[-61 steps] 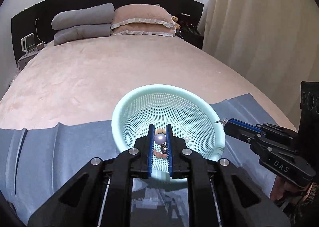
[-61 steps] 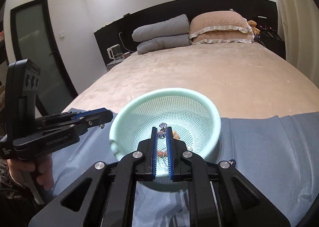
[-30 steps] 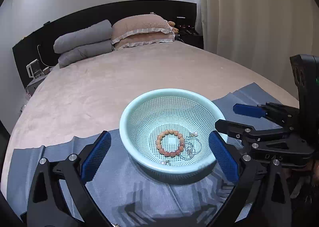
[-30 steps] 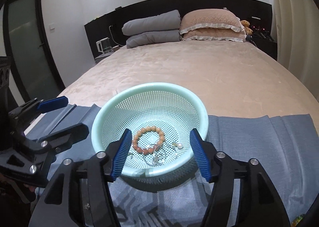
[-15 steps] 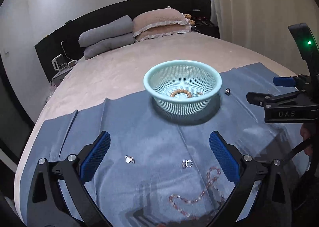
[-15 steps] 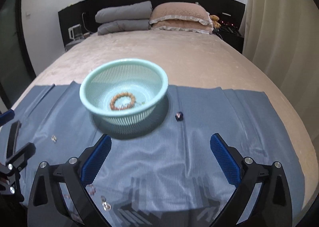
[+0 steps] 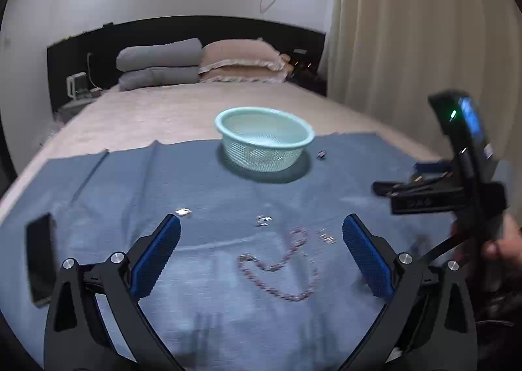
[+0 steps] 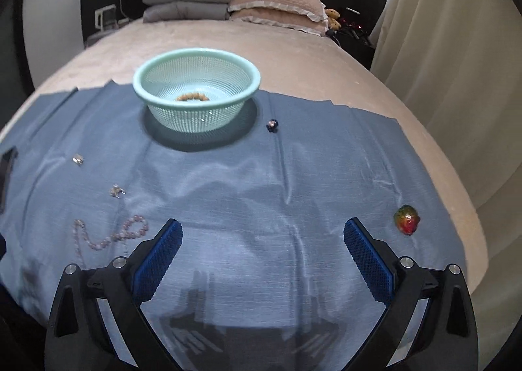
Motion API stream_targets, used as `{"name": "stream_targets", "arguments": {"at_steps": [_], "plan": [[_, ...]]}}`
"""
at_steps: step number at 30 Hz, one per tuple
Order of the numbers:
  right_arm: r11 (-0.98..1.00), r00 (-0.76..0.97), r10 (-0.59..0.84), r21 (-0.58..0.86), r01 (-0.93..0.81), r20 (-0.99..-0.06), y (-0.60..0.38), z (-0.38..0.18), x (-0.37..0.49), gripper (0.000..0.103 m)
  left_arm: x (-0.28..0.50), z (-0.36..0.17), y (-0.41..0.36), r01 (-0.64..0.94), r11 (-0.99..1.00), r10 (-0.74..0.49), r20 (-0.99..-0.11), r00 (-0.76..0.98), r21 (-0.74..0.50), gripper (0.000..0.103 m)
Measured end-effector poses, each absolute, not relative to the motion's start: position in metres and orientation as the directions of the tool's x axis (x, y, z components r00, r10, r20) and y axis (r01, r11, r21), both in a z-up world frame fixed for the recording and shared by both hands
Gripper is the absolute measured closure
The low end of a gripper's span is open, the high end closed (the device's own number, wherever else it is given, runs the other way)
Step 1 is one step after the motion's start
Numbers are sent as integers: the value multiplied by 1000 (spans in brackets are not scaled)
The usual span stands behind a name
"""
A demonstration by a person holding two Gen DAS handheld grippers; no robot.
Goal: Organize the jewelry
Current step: 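Move both grippers back over the remaining jewelry on the cloth, then grasp the pink bead necklace with the left gripper while the right grasps a silver pendant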
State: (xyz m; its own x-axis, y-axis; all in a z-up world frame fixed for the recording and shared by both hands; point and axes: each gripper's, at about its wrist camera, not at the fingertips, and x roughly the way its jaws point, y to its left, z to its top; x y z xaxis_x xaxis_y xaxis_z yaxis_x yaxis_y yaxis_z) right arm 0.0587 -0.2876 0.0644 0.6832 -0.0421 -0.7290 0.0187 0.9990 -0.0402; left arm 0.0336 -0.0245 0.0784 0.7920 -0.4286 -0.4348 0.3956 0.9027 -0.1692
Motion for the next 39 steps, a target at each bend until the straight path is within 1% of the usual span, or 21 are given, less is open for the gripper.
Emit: {"name": "stream_targets", "arguments": {"at_steps": [2,3,5,7,8,9,14,15,17,20,21,23,25,27,28,29,30,31,34,35,39], "plan": [[998,742,36,61,7,-670,-296,69,45,8,21,74,-3,459,831,-545,-295,785,-314,4],[996,789,61,86,-10,-611,-296,73,34,8,18,72,-1,419,855,-505,-304,808,-305,4],[994,889,96,85,-65,-447,-292,80,4,8,12,65,-7,344,923,-384,-346,856,-174,6],[994,949,109,49,-99,-297,-288,83,-22,8,4,57,-15,311,950,-305,-348,886,-40,5],[993,959,114,38,-108,-258,-286,81,-28,8,2,52,-17,287,958,-268,-356,895,1,5],[991,960,131,35,-127,-249,-283,79,-30,8,0,47,-17,267,963,-241,-366,899,22,5],[991,942,133,58,-121,-309,-275,65,-21,8,10,29,-8,281,959,-264,-459,849,-31,5],[989,934,149,56,-138,-324,-272,63,-20,8,12,28,-8,287,958,-269,-459,847,-31,5],[986,929,166,47,-160,-330,-266,58,-21,8,5,27,-5,297,954,-285,-432,856,-41,5],[989,936,143,2,-150,-322,-258,45,-23,8,7,28,9,323,935,-354,-333,874,-148,5],[988,928,144,-7,-156,-344,-257,41,-19,8,11,26,13,312,935,-351,-316,881,-170,5],[985,901,152,-17,-174,-407,-254,32,-8,8,26,21,13,293,937,-344,-352,870,-190,5],[983,871,161,-3,-183,-465,-254,22,3,8,40,14,11,312,926,-374,-395,839,-212,6],[982,841,172,21,-188,-513,-255,13,13,9,52,6,-3,371,911,-412,-472,780,-183,6],[981,825,179,34,-191,-537,-256,9,19,9,52,2,-11,383,913,-402,-481,779,-143,6],[980,807,187,49,-193,-560,-255,5,25,11,50,-2,-17,403,908,-407,-478,779,-116,6],[978,793,196,61,-197,-577,-255,1,29,28,49,-4,-22,432,896,-429,-470,771,-109,6],[978,776,198,67,-198,-599,-254,-4,36,40,50,-7,-26,451,885,-447,-469,762,-111,6],[974,731,216,92,-206,-648,-253,-18,51,58,64,-18,-36,454,883,-446,-522,727,-122,6],[972,725,224,101,-210,-651,-253,-19,52,60,69,-20,-38,453,882,-449,-532,718,-132,8],[971,715,225,88,-223,-662,-250,-24,57,60,79,-30,-42,442,886,-439,-563,700,-141,11]]}}
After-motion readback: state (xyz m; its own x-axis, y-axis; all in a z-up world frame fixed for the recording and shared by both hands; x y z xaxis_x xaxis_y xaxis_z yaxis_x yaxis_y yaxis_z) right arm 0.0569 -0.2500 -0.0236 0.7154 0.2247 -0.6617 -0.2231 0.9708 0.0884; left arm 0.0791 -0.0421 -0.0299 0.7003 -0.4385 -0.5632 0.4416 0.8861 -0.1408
